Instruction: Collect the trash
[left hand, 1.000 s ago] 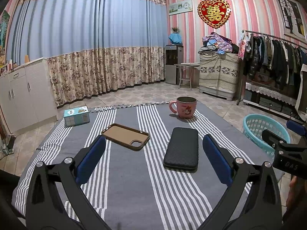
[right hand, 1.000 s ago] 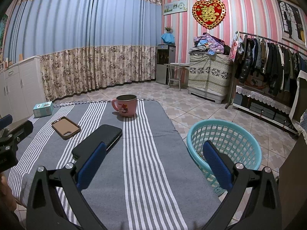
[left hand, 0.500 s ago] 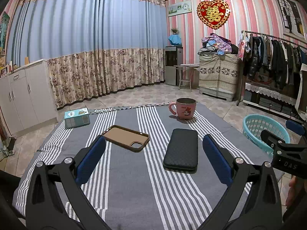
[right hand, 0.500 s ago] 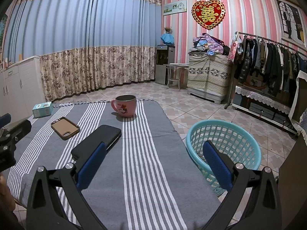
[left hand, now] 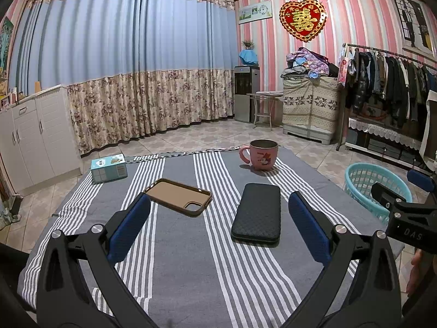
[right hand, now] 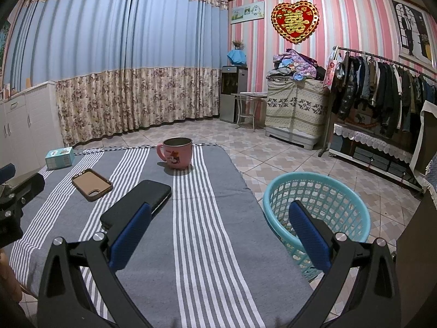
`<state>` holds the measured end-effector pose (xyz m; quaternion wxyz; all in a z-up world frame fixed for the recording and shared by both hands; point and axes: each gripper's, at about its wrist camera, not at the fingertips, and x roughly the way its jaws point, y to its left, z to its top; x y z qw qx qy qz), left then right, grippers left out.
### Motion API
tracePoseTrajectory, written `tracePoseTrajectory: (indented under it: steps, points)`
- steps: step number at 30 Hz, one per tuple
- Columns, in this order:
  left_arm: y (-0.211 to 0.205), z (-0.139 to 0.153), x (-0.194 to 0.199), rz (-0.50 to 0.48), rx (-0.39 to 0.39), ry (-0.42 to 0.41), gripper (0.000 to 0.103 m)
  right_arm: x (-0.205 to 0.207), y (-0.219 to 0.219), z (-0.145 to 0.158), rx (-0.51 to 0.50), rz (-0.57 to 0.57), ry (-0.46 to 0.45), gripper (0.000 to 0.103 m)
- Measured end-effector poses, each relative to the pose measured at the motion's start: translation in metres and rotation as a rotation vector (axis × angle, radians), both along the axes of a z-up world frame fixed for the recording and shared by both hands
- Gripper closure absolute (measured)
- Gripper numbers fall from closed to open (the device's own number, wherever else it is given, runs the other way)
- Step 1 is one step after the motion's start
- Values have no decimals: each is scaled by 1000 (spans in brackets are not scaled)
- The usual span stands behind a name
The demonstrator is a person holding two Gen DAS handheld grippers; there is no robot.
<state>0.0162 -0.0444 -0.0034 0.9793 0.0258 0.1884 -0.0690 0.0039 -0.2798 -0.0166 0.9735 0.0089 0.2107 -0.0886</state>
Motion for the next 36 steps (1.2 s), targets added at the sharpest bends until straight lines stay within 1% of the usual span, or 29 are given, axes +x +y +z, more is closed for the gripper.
tracePoseTrajectory:
  steps: [36]
  points:
    - [4,4,-1,-8,-1,-10,5,-1,-2,0,-2,-5,-6,5]
